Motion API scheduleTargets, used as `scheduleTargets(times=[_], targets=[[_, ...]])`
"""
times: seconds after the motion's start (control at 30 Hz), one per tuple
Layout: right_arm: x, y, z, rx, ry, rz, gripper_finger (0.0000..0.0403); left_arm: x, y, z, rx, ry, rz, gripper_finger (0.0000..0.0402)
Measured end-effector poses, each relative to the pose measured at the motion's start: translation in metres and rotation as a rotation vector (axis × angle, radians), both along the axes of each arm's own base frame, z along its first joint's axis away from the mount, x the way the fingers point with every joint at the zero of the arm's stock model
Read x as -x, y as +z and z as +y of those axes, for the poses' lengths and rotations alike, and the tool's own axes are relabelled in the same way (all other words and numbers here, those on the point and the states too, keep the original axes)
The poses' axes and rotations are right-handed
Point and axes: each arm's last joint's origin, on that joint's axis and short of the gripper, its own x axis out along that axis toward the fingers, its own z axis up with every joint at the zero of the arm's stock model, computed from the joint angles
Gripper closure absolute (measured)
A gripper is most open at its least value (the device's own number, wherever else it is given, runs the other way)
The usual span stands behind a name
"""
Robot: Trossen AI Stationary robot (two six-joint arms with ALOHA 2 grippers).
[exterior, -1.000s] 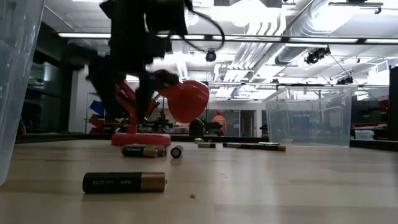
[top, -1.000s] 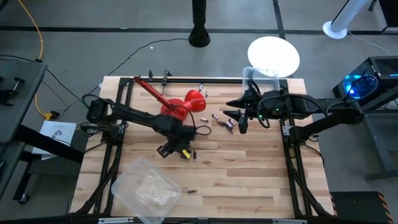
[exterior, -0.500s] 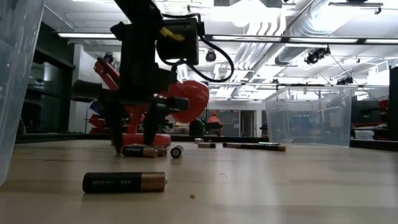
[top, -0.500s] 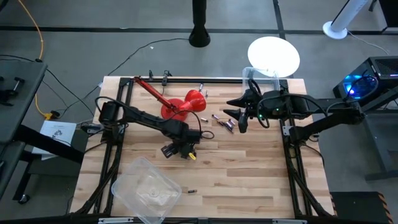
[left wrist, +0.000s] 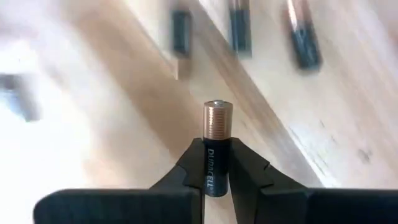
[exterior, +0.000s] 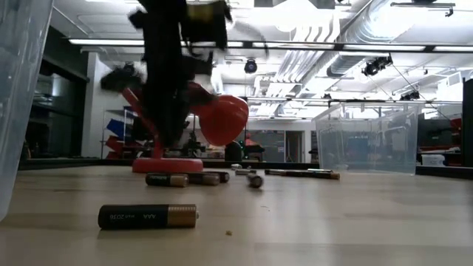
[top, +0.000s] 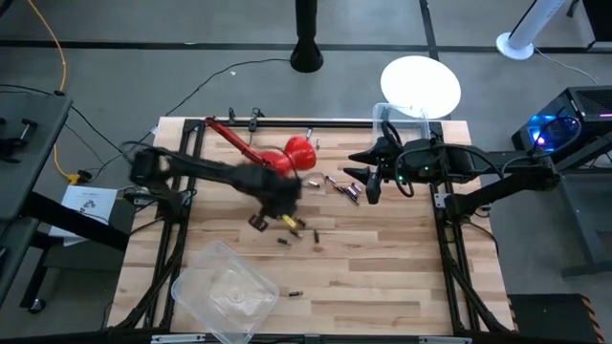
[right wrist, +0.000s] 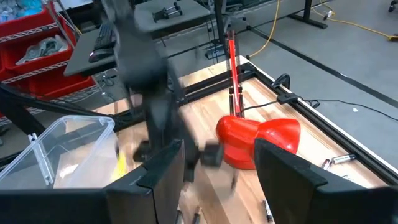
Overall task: Sort batteries
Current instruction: Put the black battery into the bottom transparent bin
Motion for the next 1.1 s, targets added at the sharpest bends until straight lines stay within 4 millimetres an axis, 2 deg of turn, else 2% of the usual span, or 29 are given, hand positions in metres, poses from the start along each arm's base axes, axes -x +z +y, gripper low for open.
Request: scheduleTargets(times=[0.1, 0.2, 0.3, 0.43, 0.6, 0.73, 0.8, 0.93, 1.1], targets=[[0.0, 0.0, 0.0, 0.001, 0.0, 0.005, 0.0214, 0.025, 0.036, 0.003, 0.024, 0.127, -0.041, 0.0372], [0.0, 0.0, 0.0, 0.0, 0.0, 0.005, 0.0214, 0.053, 0.077, -0.009, 0.062, 0.208, -0.146, 0.0372], [0.0, 0.0, 0.0, 0.002, 0.0, 0.006, 0.0214, 0.084, 0.106, -0.038, 0.142, 0.213, -0.212, 0.0372], [0.0, 0.0, 0.0, 0.006, 0.002, 0.007, 0.0214, 0.12, 0.125, -0.084, 0.247, 0.172, -0.237, 0.0372], [0.0, -0.001, 0.0, 0.008, 0.003, 0.009, 0.0214, 0.141, 0.115, -0.142, 0.282, 0.092, -0.139, 0.0372], [0.0, -0.001, 0.0, 0.012, 0.004, 0.014, 0.0214, 0.139, 0.089, -0.177, 0.189, -0.008, -0.056, 0.0372], [0.0, -0.001, 0.0, 0.012, 0.004, 0.013, 0.0214, 0.133, 0.076, -0.185, 0.145, -0.015, -0.017, 0.0369], [0.0, -0.001, 0.0, 0.012, 0.004, 0.014, 0.0214, 0.123, 0.053, -0.194, 0.079, -0.001, 0.05, 0.0307], [0.0, -0.001, 0.0, 0.012, 0.004, 0.017, 0.0214, 0.117, 0.055, -0.188, 0.066, -0.061, 0.03, 0.0242]])
